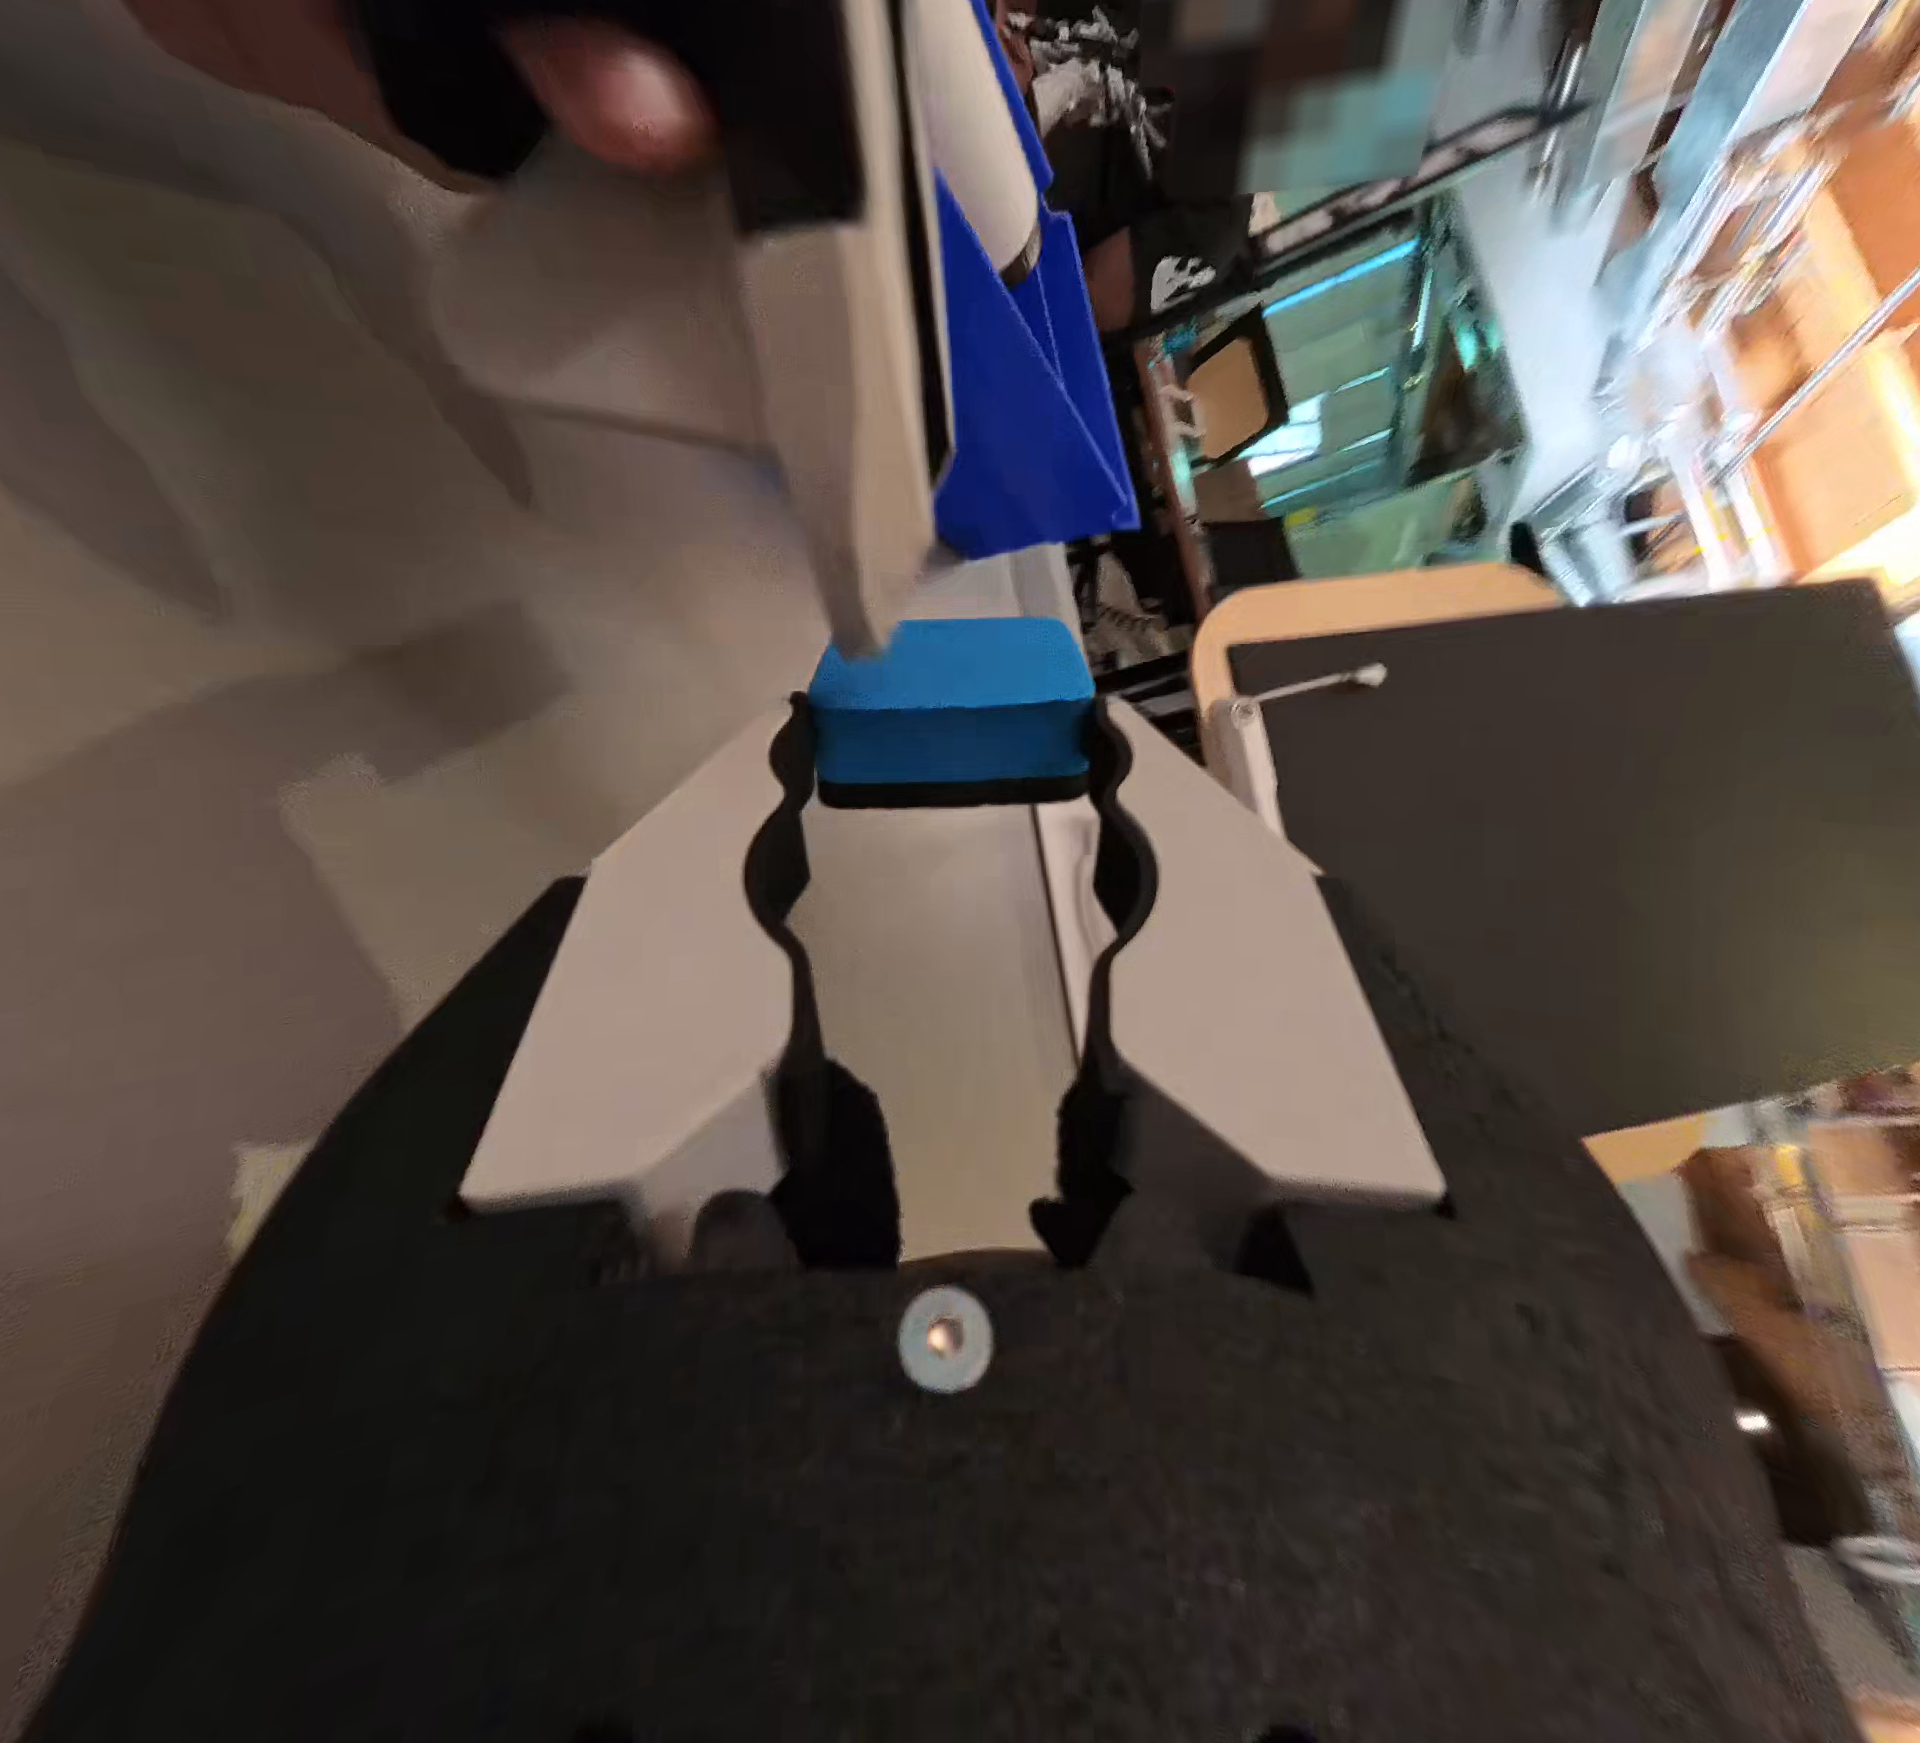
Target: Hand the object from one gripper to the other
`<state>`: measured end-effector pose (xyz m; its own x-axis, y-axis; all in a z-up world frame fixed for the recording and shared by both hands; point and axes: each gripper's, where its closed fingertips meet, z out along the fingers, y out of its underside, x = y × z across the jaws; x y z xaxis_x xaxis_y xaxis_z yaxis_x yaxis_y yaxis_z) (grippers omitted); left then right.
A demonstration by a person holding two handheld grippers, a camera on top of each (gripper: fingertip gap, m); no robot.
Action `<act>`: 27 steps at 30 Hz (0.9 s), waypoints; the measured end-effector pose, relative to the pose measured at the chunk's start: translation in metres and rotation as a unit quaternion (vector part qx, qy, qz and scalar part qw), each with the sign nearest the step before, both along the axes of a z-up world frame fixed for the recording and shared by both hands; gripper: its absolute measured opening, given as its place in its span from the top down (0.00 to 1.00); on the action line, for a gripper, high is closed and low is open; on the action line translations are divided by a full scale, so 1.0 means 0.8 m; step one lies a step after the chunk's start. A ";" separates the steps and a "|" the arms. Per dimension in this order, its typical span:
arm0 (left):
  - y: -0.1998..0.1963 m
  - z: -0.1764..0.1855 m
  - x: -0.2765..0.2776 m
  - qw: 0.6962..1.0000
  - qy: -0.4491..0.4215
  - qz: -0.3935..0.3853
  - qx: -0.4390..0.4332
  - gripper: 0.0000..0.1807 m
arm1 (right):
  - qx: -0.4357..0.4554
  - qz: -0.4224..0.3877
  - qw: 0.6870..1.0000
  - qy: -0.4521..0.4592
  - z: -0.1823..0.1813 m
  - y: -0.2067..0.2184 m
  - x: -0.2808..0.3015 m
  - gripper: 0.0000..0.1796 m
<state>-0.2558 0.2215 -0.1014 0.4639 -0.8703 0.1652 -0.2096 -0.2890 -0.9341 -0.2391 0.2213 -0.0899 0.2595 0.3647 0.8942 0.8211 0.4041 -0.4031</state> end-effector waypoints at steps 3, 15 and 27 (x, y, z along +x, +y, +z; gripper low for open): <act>-0.004 -0.001 0.003 1.000 0.004 -0.007 0.005 0.61 | 0.031 -0.002 0.999 -0.033 -0.003 -0.007 -0.017 0.71; 0.008 -0.010 -0.003 0.998 0.048 0.012 0.043 0.70 | 0.062 0.015 0.998 -0.026 -0.011 -0.018 -0.028 0.67; 0.034 -0.011 -0.027 0.908 0.231 0.036 0.348 0.70 | -0.312 0.030 0.888 0.336 0.007 -0.007 -0.009 0.69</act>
